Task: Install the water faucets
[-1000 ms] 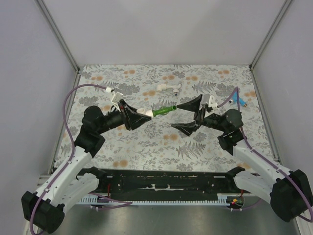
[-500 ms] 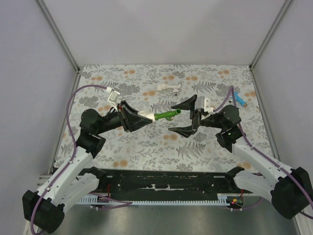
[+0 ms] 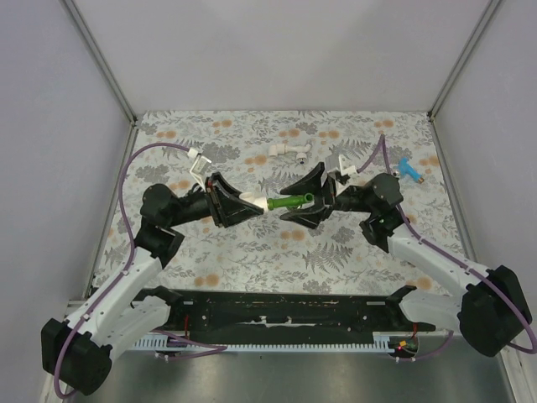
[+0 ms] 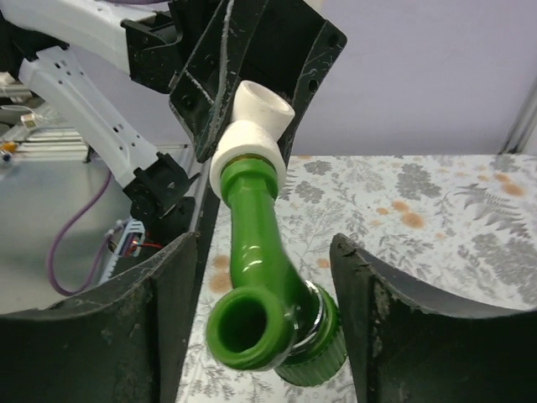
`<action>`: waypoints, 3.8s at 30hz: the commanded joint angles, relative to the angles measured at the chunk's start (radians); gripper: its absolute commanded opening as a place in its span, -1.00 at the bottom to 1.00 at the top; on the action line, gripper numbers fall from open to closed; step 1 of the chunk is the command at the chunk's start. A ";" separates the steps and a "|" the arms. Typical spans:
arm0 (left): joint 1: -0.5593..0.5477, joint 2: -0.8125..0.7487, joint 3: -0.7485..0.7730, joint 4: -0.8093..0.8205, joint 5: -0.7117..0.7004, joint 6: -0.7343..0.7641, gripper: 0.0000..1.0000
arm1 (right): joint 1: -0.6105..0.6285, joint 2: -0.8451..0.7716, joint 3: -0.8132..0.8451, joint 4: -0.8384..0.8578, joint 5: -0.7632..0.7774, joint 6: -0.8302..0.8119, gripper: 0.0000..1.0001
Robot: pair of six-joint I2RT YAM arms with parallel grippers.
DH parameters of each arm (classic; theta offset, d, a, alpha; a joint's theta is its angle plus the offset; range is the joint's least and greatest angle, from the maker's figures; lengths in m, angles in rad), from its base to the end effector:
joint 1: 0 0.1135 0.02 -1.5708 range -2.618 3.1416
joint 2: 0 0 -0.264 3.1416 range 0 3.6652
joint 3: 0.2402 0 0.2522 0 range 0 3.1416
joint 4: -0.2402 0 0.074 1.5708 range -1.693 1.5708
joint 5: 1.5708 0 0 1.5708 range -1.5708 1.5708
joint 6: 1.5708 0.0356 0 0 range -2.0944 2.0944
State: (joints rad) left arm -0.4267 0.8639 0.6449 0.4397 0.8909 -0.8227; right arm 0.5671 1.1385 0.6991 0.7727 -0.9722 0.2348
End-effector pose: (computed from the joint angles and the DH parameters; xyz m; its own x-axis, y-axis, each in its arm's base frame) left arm 0.1658 -0.1058 0.3407 -0.5615 -0.2510 -0.7885 0.7930 0.1093 -0.5994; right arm 0.1913 0.1567 0.3341 0.0448 0.1839 -0.9819 -0.9990 0.0135 -0.0430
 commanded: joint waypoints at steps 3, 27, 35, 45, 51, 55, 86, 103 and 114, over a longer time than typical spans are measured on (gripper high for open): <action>0.003 -0.015 0.065 -0.054 0.069 0.218 -0.96 | 0.004 0.047 0.066 0.056 -0.003 0.230 0.04; -0.027 -0.256 0.144 -0.705 -0.128 0.969 -0.96 | 0.013 0.187 0.023 0.036 0.205 0.873 -0.08; -0.029 -0.272 0.068 -0.523 -0.260 0.706 -0.96 | 0.013 -0.060 0.014 -0.292 0.424 0.476 0.65; -0.029 -0.260 -0.011 -0.319 -0.265 0.495 -0.96 | 0.054 -0.071 -0.101 -0.032 0.362 0.406 0.91; -0.027 -0.232 -0.030 -0.256 -0.245 0.430 -0.96 | 0.096 0.042 -0.135 0.167 0.310 0.425 0.96; -0.026 -0.238 -0.031 -0.268 -0.268 0.450 -0.96 | 0.103 0.102 -0.119 0.227 0.271 0.498 0.96; -0.044 -0.289 0.073 -0.605 -0.276 0.818 -0.96 | 0.120 0.008 0.154 -0.394 0.222 0.192 0.96; -0.044 -0.275 0.038 -0.447 -0.035 0.728 -0.96 | 0.120 -0.128 0.083 -0.549 0.239 -0.180 0.85; -0.044 -0.261 0.045 -0.478 -0.021 0.761 -0.96 | 0.120 0.001 0.120 -0.360 0.121 0.127 -0.34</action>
State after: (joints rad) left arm -0.4667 0.6075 0.6685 -0.0799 0.8410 -0.0711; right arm 0.6857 1.1107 0.7670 0.3008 -0.8085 0.2005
